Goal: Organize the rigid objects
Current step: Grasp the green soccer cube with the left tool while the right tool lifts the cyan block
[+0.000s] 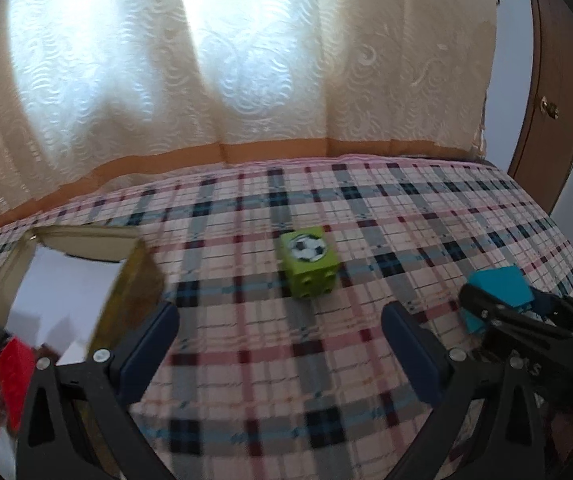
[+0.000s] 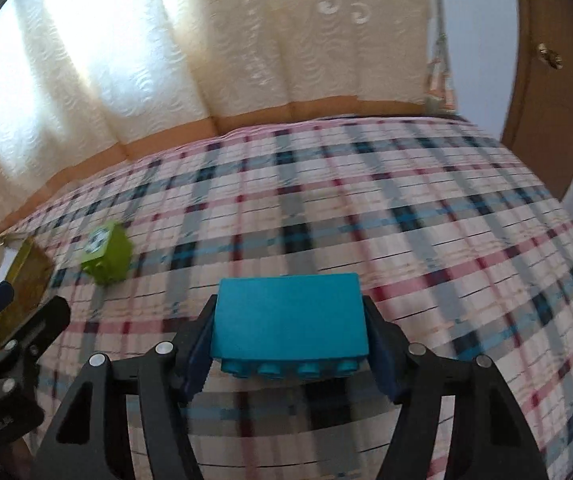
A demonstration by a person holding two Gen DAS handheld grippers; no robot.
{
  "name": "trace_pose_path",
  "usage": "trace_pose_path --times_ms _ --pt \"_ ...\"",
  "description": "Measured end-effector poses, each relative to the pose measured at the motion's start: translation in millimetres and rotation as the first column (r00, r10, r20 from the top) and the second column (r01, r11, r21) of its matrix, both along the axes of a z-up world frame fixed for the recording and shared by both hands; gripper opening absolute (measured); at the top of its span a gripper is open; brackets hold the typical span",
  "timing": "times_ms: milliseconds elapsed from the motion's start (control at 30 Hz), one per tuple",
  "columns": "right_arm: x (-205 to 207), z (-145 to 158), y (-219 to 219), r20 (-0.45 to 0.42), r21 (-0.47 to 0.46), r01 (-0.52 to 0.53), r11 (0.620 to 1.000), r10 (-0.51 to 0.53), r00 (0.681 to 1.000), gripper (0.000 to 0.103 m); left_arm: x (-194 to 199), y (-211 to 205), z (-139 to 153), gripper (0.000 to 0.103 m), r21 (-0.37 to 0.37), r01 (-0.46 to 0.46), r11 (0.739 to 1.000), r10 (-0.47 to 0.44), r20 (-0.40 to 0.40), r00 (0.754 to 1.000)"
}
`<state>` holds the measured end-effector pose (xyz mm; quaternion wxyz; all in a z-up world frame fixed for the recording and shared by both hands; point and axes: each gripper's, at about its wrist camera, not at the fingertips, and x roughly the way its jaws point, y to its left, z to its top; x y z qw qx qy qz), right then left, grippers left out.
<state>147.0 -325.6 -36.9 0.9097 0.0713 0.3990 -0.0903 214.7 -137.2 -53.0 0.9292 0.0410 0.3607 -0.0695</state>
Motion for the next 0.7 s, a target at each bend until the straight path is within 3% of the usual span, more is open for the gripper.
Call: trace_pose_path --times_ms 233,300,400,600,667,700 --pt "0.2 -0.6 -12.5 0.005 -0.009 0.042 0.999 -0.042 0.999 0.068 40.6 -18.3 -17.1 0.102 0.043 0.011 0.999 -0.009 -0.051 0.999" --pt "-0.2 -1.0 -12.4 0.003 -0.012 0.041 0.999 -0.041 0.999 0.068 50.5 -17.2 -19.0 0.102 0.023 0.012 1.000 -0.010 -0.074 0.997" --pt "0.0 -0.2 -9.7 0.001 -0.029 0.033 0.999 -0.033 0.999 0.068 57.9 -18.8 -17.8 0.102 0.031 0.005 0.999 -0.003 -0.061 0.998" --pt "1.6 0.0 -4.1 -0.003 -0.048 0.016 0.999 -0.017 1.000 0.068 69.6 -22.8 -26.8 0.067 0.005 0.042 0.999 -0.041 -0.131 0.991" --pt "2.1 0.1 -2.8 -0.003 -0.051 0.013 0.999 -0.013 1.000 0.068 69.6 -21.5 -27.4 0.040 -0.019 0.055 0.998 -0.057 -0.139 0.989" --pt "2.0 0.4 -2.1 -0.001 -0.052 0.010 0.999 -0.010 1.000 0.068 68.6 -20.8 -26.7 0.033 -0.035 0.065 0.997 -0.070 -0.137 0.988"
